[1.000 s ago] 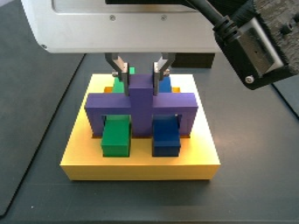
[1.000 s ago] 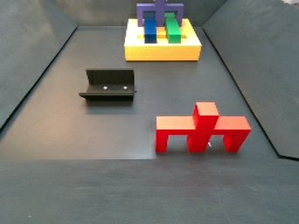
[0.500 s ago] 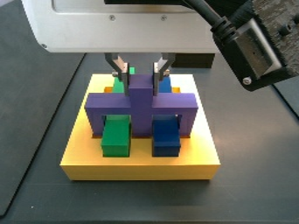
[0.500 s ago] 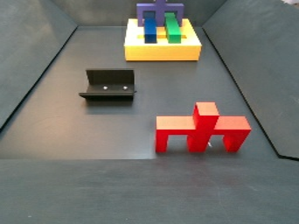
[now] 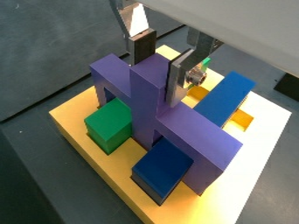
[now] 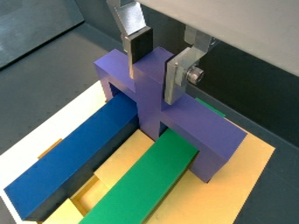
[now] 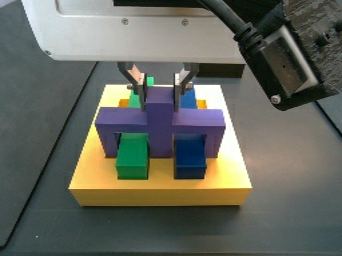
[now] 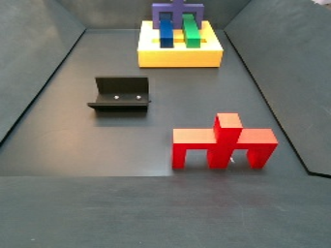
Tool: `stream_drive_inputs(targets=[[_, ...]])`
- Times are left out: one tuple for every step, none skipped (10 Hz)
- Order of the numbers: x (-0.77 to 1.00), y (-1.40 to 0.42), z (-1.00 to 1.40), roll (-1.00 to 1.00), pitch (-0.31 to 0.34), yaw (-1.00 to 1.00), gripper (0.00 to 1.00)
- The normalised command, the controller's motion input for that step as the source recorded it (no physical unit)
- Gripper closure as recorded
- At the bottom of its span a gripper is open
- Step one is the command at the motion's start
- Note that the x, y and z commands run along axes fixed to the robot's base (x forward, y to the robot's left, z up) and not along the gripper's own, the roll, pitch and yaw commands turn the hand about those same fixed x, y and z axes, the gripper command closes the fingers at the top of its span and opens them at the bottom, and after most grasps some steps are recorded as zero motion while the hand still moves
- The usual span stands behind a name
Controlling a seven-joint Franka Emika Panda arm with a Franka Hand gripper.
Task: Pick up the purple object. Move up. Move to above the board. Insert the purple object.
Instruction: Insert the purple object.
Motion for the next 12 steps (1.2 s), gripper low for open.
stream_drive_inputs(targets=[[0.00, 0.00, -0.19, 0.00, -0.003, 0.07, 1.00], [0.00, 0.00, -0.21, 0.12, 0.000, 0.22, 1.00], [0.00, -0.01, -0.20, 0.15, 0.000, 0.29, 1.00], [0.11, 0.00, -0.15, 0.08, 0.000, 0.26, 1.00], [0.00, -0.02, -0.20, 0.01, 0.000, 0.13, 1.00], [0.00, 0.00, -0.28, 0.00, -0.009, 0.05, 1.00], [0.00, 0.00, -0.52, 0.00, -0.049, 0.00, 1.00], [-0.01, 0.00, -0.85, 0.05, -0.090, 0.00, 1.00], [0.00, 0.00, -1.00, 0.00, -0.091, 0.00, 1.00], [0.00, 0.00, -1.00, 0.00, -0.103, 0.00, 1.00], [0.00, 0.00, -0.53, 0.01, -0.064, 0.02, 1.00], [0.00, 0.00, 0.00, 0.00, 0.000, 0.00, 1.00]])
